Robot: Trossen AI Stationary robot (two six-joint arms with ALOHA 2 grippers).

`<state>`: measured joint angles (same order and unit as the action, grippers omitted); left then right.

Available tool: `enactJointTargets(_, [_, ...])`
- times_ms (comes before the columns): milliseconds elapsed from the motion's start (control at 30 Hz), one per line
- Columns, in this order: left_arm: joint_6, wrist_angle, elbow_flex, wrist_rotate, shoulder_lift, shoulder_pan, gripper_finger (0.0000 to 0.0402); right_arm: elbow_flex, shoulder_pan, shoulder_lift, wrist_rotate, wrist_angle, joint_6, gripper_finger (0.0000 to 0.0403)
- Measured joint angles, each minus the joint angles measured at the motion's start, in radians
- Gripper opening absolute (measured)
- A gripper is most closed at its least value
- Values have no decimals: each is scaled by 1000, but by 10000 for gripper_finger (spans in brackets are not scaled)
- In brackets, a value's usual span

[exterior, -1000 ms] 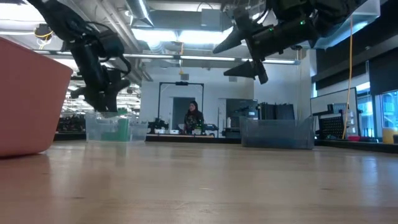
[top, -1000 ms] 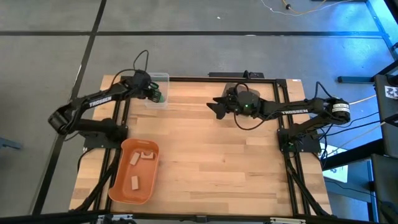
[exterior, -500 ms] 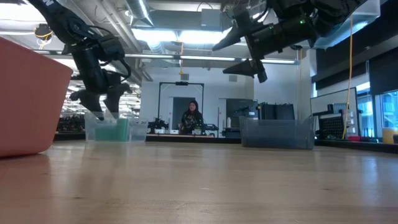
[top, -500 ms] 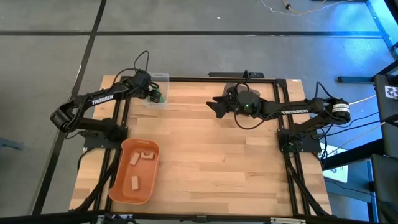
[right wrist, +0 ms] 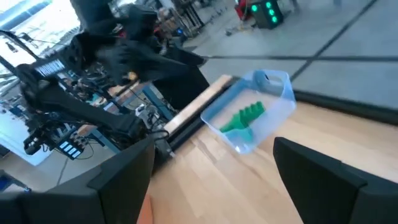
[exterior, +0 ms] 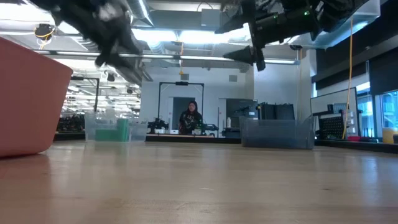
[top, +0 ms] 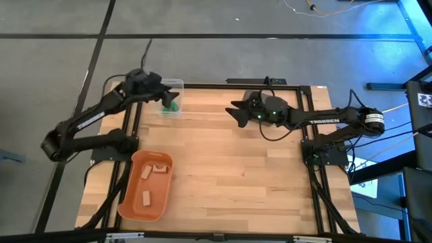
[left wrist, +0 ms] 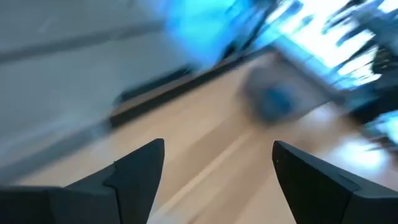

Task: Sort & place blocks by color
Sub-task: Return to Home Position

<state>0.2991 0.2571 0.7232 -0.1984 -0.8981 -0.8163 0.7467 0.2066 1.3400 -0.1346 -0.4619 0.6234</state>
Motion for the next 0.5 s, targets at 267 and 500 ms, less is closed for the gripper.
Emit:
enactJointTargets(267, [114, -248, -79, 24, 212, 283, 289, 0, 0, -82, 51, -6, -67, 330])
enactJointTargets(500, [200, -498, -235, 218, 305, 552, 276, 0, 0, -131, 114, -8, -124, 330])
